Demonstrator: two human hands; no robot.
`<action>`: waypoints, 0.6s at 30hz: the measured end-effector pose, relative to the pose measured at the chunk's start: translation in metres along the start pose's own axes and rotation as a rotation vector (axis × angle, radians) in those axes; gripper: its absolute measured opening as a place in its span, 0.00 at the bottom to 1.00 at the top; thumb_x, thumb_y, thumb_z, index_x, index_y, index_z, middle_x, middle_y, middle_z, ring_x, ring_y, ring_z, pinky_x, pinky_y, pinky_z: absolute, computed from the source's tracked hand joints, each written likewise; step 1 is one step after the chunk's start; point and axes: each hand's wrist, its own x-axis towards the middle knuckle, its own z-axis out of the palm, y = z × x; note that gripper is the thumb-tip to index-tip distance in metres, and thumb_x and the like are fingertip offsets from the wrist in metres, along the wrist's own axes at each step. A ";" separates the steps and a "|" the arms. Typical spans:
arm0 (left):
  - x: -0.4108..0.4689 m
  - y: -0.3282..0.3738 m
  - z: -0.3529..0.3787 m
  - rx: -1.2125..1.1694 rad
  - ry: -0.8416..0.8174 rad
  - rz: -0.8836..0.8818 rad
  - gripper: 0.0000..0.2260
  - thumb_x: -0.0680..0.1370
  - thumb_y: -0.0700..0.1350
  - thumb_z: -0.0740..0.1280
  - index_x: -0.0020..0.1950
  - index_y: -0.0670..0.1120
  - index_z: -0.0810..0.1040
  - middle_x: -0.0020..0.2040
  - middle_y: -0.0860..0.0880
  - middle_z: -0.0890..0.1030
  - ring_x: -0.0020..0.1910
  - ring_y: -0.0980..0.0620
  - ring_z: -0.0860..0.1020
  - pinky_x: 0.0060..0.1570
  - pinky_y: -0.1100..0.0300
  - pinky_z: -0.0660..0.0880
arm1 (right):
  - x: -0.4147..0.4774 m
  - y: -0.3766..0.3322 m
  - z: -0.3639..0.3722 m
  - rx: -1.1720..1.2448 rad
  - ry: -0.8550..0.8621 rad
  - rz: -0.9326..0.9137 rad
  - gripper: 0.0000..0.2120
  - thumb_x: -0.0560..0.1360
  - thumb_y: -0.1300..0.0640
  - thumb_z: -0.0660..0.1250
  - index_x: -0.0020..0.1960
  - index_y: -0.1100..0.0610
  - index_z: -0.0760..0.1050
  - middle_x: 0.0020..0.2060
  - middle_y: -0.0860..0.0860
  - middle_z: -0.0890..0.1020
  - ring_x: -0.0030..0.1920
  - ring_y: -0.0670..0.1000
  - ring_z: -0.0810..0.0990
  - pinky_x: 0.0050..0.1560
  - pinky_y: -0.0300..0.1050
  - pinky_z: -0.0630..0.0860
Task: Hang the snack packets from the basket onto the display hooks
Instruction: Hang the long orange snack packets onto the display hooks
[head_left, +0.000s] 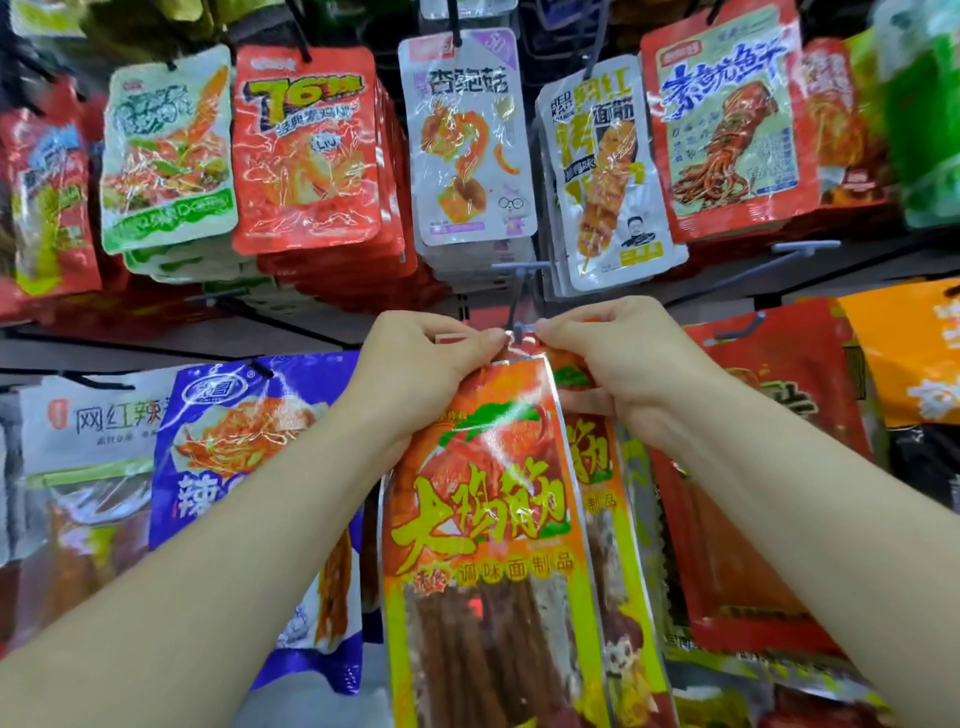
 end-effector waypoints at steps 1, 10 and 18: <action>0.000 -0.002 0.000 0.004 -0.001 0.005 0.09 0.72 0.48 0.75 0.38 0.43 0.84 0.27 0.52 0.80 0.24 0.59 0.75 0.25 0.68 0.70 | 0.000 0.001 0.000 0.004 -0.007 0.003 0.02 0.75 0.60 0.71 0.44 0.58 0.80 0.40 0.55 0.81 0.34 0.49 0.80 0.26 0.41 0.78; -0.008 -0.018 0.006 0.351 0.136 0.278 0.12 0.74 0.47 0.72 0.45 0.51 0.68 0.31 0.52 0.74 0.30 0.52 0.72 0.33 0.53 0.70 | -0.023 0.021 -0.027 -0.382 -0.128 -0.408 0.23 0.76 0.70 0.59 0.56 0.41 0.69 0.43 0.48 0.75 0.27 0.50 0.72 0.26 0.49 0.79; -0.038 -0.050 0.007 0.554 -0.057 0.177 0.25 0.74 0.47 0.70 0.68 0.64 0.70 0.35 0.55 0.77 0.41 0.51 0.78 0.44 0.56 0.73 | -0.016 0.050 -0.029 -0.082 -0.097 -0.048 0.14 0.78 0.68 0.62 0.56 0.55 0.80 0.53 0.56 0.76 0.44 0.49 0.74 0.34 0.48 0.82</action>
